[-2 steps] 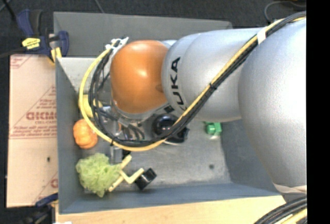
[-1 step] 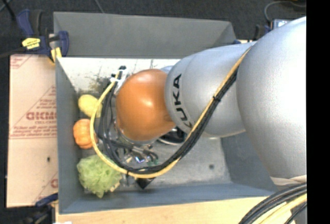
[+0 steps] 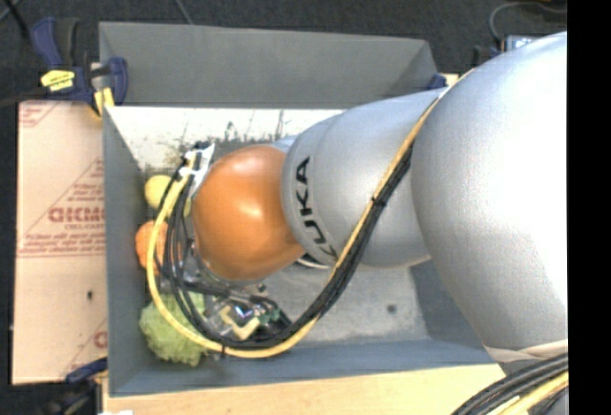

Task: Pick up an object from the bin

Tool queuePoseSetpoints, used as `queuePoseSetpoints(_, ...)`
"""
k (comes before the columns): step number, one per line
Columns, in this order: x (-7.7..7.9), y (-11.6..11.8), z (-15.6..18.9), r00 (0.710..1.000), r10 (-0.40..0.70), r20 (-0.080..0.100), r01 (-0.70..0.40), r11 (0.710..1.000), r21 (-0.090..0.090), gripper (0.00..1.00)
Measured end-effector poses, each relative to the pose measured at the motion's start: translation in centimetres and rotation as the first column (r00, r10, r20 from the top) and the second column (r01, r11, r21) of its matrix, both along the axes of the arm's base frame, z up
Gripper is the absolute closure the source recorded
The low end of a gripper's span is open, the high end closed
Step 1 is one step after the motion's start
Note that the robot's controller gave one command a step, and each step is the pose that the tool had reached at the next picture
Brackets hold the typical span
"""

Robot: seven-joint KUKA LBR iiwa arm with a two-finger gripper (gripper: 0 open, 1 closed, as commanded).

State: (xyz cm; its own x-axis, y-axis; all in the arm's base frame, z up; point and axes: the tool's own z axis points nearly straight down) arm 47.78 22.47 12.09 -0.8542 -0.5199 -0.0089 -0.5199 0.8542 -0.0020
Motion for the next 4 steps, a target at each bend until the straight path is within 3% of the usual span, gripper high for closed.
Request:
queuePoseSetpoints(1,-0.1,-1.8,-3.5,0.98,0.2,0.008,-0.2,0.98,0.002,0.0)
queuePoseSetpoints(2,2.3,-1.9,-5.0,0.961,0.278,0.003,-0.278,0.961,-0.002,1.0)
queuePoseSetpoints(4,2.2,-1.9,-4.7,0.961,0.277,0.001,-0.277,0.961,-0.001,1.0)
